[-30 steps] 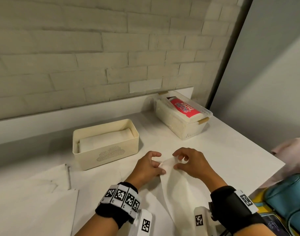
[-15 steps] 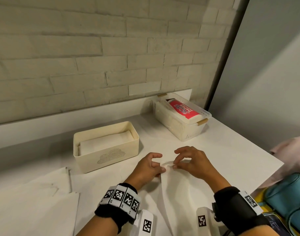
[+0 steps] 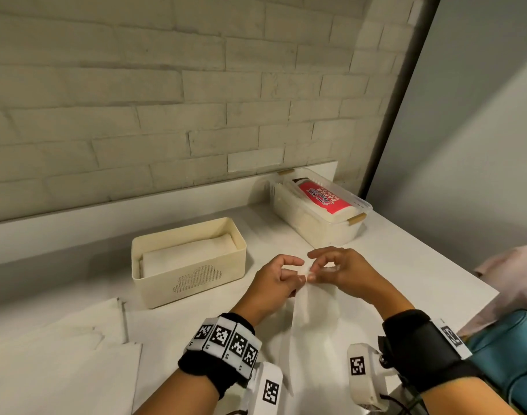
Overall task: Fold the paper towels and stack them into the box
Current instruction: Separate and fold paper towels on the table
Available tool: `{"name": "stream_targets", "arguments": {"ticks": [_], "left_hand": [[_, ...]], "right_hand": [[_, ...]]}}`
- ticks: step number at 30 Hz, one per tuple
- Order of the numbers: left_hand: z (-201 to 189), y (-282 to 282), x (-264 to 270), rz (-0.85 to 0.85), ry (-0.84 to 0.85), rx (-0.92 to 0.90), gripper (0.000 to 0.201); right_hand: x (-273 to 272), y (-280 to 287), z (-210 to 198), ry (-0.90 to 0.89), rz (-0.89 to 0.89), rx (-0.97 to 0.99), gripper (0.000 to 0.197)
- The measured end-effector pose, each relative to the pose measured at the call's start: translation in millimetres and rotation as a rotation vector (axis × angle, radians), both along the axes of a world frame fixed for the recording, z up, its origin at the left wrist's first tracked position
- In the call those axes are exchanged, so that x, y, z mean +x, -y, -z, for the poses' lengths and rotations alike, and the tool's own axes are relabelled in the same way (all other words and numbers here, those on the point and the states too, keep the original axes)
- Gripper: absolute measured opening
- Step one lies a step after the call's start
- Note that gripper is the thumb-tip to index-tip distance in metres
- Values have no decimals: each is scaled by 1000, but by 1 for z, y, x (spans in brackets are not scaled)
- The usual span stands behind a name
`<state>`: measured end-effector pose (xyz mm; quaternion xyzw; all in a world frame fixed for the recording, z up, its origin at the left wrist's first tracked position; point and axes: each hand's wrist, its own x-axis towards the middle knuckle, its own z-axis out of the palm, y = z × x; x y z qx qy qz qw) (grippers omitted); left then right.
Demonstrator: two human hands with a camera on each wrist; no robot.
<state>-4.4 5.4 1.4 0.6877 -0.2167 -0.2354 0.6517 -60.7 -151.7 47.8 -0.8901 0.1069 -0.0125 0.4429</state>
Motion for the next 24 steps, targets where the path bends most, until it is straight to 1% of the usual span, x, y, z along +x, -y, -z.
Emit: {"name": "stream_targets", "arguments": {"ticks": [3,7,8,9,10,11,12,13,14,16,17,18,20,22,24], "left_hand": [[-9,1,2,-22,10,-28,21],[-19,0,4,-54,8,-67,13],[-21,-1,4,-55,1,-77,16],[-22,-1,5,-48,5,-70,28],[-22,-1,6,-33,26,-35,44],[-20,-1,6,-20,52,12,54],[-19,-1,6,-20,83,59,56],[-17,-2,5,-33,111,95,50],[-15,-3,6,-50,127,102,42],[-14,-7,7,-95,144,83,29],[-15,-9,9,-109,146,74,26],[-16,-12,10,-113,142,58,26],[-16,-19,16,-93,123,54,26],[-12,-33,27,-103,168,166,25],[-1,-49,40,-186,235,399,21]], "right_hand": [[3,-2,-6,40,38,95,11],[7,-6,-18,108,49,95,8],[9,-8,-21,136,57,97,9],[10,-10,-25,169,70,101,11],[11,-12,-29,203,86,104,13],[12,-13,-33,233,103,112,14],[13,-14,-38,249,111,111,15],[14,-15,-43,238,102,94,17],[14,-15,-48,194,76,46,25],[16,-17,-55,45,3,-142,45],[17,-19,-58,-7,-25,-236,45],[18,-20,-60,-21,-33,-297,38],[21,-23,-64,19,13,-350,26],[24,-21,-69,90,89,-400,22],[26,-18,-74,157,139,-466,19]]}}
